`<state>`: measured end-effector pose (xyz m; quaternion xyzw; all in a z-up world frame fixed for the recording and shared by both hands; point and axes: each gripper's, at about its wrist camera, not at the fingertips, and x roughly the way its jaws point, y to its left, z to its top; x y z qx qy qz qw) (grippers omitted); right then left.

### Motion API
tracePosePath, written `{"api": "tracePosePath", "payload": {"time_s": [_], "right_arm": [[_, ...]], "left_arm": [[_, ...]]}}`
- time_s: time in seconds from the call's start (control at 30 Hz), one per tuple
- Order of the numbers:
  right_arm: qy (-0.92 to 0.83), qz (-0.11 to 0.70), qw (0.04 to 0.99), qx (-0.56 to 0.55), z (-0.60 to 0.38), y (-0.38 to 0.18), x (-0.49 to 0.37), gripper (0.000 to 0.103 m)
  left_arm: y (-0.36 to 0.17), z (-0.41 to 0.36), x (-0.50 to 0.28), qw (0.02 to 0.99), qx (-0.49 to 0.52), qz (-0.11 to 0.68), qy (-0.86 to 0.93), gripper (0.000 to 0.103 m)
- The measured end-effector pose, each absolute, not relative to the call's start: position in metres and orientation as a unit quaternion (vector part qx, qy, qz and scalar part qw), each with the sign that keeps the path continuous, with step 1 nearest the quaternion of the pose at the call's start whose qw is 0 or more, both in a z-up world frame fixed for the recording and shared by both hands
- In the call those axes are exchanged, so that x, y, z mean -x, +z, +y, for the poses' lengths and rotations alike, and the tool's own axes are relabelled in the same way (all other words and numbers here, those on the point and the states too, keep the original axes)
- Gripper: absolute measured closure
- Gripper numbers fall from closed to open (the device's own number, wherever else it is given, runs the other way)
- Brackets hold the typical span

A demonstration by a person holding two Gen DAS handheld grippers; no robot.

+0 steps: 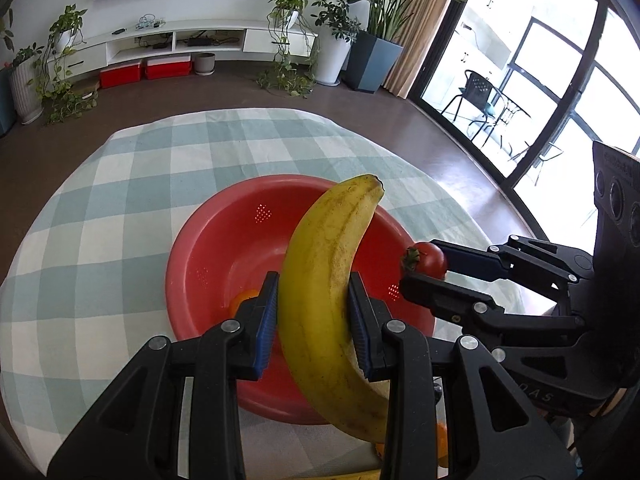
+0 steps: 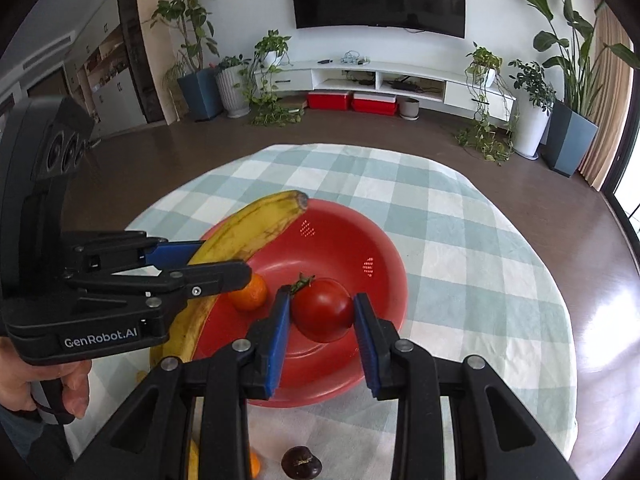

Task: Organize fruits
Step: 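Carry the banana with the left tool while the right tool carries the tomato over the bowl, then open the left tool to drop the banana while the right tool releases the tomato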

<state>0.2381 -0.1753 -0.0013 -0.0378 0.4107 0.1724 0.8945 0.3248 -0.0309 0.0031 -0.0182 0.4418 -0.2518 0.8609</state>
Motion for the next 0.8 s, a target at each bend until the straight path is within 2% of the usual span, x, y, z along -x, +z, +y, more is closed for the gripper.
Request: {"api": "tracePosePath", "payload": {"time_s": [0.8], "right_arm": [[0.166, 0.449, 0.874, 0.084, -0.158, -0.045, -0.256, 0.068]], "left_arm": [[-0.040, -0.041, -0.360, 0.852, -0.002, 0.468, -0.234, 0.072]]}}
